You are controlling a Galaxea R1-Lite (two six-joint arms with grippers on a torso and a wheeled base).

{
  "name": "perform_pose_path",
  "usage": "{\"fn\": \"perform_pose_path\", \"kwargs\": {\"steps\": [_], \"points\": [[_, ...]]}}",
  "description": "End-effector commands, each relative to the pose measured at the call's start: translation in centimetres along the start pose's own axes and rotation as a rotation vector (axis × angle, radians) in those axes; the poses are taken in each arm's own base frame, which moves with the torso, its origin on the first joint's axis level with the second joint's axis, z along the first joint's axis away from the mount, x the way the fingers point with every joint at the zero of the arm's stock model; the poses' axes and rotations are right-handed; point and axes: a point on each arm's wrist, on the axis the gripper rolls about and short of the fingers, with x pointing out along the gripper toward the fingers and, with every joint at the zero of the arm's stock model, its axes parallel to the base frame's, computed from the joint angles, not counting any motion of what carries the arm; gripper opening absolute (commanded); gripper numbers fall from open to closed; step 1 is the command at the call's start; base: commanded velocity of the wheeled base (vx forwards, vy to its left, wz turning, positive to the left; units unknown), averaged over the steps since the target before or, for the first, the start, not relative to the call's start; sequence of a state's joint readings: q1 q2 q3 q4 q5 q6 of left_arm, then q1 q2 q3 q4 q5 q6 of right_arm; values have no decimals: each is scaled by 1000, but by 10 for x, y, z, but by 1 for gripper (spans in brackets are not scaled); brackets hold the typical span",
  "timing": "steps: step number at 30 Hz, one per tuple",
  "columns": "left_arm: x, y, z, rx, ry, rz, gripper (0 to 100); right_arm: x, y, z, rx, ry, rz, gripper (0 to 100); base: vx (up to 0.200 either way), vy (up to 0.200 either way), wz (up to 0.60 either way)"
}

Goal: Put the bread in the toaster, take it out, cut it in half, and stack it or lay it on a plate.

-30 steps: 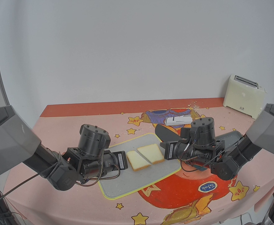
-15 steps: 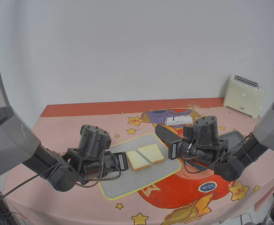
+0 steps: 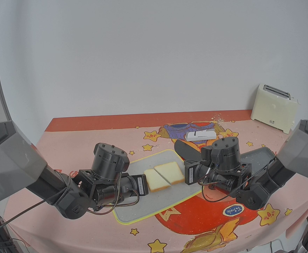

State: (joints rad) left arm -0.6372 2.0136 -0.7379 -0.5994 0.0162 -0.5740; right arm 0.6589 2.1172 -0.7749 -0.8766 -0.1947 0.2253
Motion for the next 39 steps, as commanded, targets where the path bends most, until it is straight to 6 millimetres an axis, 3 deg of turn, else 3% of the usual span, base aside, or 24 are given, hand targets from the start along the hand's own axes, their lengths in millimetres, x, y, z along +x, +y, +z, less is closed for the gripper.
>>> {"fn": "perform_pose_path", "kwargs": {"steps": [1,26,39], "points": [[1,1,-2,1,7,4,0,2,1,-4,-4,14,0,0,0,0,0],[1,-2,2,2,-10,-1,0,1,9,-17,-27,53,19,0,0,0,0],[-5,-13,15,3,-87,-58,0,5,9,-22,-30,67,17,0,0,0,0]]}}
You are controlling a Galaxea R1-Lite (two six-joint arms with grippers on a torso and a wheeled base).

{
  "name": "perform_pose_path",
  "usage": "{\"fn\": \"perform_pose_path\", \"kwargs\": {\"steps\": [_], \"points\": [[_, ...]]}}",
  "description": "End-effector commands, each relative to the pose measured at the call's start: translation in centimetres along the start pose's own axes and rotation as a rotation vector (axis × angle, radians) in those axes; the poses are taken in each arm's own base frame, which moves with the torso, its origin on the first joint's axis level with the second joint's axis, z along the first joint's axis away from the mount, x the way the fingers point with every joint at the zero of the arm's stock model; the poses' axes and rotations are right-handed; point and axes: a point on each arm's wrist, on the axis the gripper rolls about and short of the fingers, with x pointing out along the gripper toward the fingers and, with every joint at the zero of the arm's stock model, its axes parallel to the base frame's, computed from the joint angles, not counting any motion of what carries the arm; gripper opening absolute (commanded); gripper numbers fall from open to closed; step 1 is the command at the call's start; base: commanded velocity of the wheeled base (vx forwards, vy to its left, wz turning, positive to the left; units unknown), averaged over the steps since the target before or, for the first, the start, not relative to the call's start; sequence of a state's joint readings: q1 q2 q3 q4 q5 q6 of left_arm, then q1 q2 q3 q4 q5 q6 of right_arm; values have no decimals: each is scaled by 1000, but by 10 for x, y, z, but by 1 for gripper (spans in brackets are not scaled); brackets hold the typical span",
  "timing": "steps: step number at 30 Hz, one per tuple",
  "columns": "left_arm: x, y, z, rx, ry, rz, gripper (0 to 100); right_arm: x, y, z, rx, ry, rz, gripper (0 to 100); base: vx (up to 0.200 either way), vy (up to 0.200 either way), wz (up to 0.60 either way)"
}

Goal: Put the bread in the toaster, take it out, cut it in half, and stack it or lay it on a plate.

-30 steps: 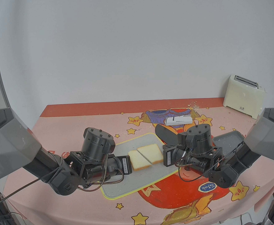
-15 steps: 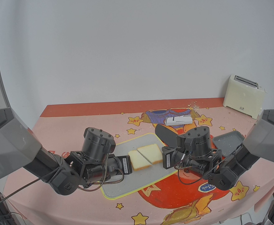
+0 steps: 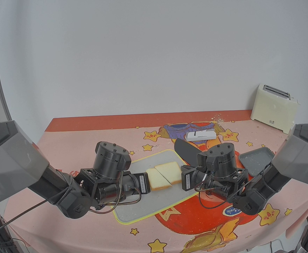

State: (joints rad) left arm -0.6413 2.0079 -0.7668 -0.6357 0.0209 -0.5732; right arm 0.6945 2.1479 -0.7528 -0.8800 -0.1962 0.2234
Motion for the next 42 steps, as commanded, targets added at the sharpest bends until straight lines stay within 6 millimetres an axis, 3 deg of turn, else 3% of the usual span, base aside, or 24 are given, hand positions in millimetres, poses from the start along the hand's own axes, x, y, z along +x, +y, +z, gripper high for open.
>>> {"fn": "perform_pose_path", "kwargs": {"steps": [1,14,18,26,33,42], "points": [[-5,-6,6,1,-32,-26,0,3,0,-5,-3,18,-2,0,0,0,0],[-6,-19,24,4,-122,-96,0,3,2,-6,-5,19,3,0,0,0,0],[-9,-20,21,9,-107,-93,0,3,1,-6,-2,19,2,0,0,0,0],[-22,-3,-3,11,-29,-30,0,3,2,-5,-4,17,3,0,0,0,0],[-31,1,-4,6,-30,-23,0,2,8,-8,-13,24,18,0,0,0,0],[-26,9,-8,-1,-21,20,0,-1,14,-11,-20,31,36,0,0,0,0]]}}
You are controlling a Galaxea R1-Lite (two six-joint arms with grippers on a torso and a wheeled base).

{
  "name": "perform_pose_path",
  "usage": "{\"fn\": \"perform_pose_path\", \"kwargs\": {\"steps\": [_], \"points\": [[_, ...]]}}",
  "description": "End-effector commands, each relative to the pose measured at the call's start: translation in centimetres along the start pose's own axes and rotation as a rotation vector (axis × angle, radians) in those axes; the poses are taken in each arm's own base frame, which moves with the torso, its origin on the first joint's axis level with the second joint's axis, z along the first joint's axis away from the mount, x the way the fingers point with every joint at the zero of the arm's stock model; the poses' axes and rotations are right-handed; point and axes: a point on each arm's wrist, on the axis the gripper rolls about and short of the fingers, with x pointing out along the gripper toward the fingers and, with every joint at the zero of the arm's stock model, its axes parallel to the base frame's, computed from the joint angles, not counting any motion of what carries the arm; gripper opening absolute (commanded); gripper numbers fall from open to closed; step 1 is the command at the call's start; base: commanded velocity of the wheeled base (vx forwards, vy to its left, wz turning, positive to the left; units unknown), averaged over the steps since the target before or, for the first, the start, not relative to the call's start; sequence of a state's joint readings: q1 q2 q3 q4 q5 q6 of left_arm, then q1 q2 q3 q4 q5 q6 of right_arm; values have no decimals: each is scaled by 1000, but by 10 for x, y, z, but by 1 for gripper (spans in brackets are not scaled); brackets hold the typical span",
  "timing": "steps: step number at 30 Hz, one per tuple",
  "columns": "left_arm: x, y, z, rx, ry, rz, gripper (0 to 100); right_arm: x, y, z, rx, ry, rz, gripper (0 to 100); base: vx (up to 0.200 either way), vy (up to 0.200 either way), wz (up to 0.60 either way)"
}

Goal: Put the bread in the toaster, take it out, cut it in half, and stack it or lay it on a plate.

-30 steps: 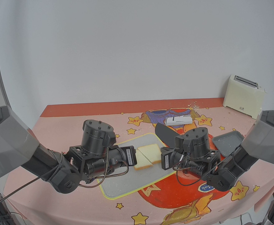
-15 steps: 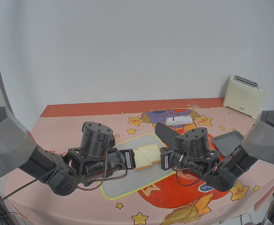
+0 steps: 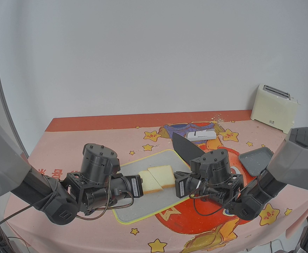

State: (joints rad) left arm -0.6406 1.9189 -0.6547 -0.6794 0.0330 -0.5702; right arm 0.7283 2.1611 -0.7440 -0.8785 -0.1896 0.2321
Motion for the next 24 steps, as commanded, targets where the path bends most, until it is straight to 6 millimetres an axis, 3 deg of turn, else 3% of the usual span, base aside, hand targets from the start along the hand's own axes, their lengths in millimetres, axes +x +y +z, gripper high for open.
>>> {"fn": "perform_pose_path", "kwargs": {"steps": [1,9,24], "points": [[3,6,-2,-5,2,36,0,0,3,-2,-7,3,5,0,0,0,0],[-1,13,-9,-8,21,61,0,-2,4,0,-9,-3,7,0,0,0,0],[2,8,-4,-6,8,41,0,-1,5,-2,-11,2,7,0,0,0,0]]}}
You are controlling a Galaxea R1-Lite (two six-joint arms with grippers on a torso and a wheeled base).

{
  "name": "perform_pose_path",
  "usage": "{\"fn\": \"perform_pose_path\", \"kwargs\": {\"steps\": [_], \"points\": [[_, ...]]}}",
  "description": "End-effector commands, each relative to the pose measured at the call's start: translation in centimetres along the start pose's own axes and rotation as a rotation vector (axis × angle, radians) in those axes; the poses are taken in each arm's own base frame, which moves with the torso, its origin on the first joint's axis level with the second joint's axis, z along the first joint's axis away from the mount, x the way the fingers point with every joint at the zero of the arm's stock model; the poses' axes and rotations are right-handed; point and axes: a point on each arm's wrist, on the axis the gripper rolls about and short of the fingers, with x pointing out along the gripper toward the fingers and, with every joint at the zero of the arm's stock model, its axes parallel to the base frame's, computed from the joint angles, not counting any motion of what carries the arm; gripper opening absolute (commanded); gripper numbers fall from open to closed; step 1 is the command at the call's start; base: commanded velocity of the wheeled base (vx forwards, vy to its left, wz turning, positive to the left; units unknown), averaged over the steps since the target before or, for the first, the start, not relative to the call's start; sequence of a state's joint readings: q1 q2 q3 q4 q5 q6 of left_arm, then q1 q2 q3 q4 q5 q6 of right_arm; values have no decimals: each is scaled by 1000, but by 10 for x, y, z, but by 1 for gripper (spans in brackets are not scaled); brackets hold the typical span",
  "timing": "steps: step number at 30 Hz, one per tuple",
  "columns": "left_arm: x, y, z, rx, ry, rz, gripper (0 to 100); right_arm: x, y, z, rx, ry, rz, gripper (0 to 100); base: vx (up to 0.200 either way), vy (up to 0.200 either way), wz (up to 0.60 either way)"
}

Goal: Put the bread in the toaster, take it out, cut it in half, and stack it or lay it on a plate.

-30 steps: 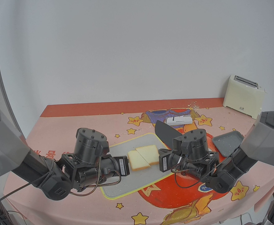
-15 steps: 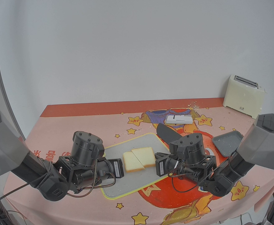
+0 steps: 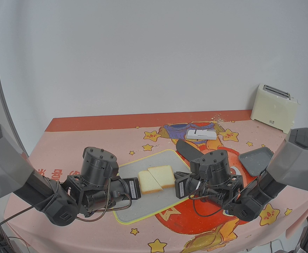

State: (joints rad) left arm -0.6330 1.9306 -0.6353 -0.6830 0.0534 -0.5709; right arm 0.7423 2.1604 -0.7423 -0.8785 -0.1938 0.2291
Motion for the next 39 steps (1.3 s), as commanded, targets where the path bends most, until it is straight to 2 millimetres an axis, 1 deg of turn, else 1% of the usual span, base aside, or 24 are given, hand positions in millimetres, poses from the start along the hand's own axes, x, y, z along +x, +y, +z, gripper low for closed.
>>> {"fn": "perform_pose_path", "kwargs": {"steps": [1,3,9,12,17,21,25,27,32,33,39], "points": [[0,1,1,-2,-1,4,0,0,0,0,-1,0,-1,0,0,0,0],[1,3,-1,-3,5,14,0,1,0,-1,-1,2,-1,0,0,0,0],[3,2,-3,0,10,12,0,1,0,-1,-1,3,-2,0,0,0,0],[10,4,-7,2,28,21,0,1,0,-1,0,3,-2,0,0,0,0],[15,3,-9,7,37,21,0,1,0,-1,-1,3,-2,0,0,0,0],[15,-3,-8,12,30,2,0,1,0,-1,-1,3,-2,0,0,0,0],[15,-11,1,10,-6,-23,0,1,0,-1,0,3,-2,0,0,0,0],[17,-17,10,7,-38,-44,0,1,-1,-1,1,3,-3,0,0,0,0],[18,-26,22,5,-80,-73,0,1,-1,0,2,1,-4,0,0,0,0],[18,-29,27,3,-97,-84,0,1,-1,-1,2,3,-4,0,0,0,0],[23,-38,35,7,-118,-113,0,1,-2,0,4,1,-7,0,0,0,0]]}}
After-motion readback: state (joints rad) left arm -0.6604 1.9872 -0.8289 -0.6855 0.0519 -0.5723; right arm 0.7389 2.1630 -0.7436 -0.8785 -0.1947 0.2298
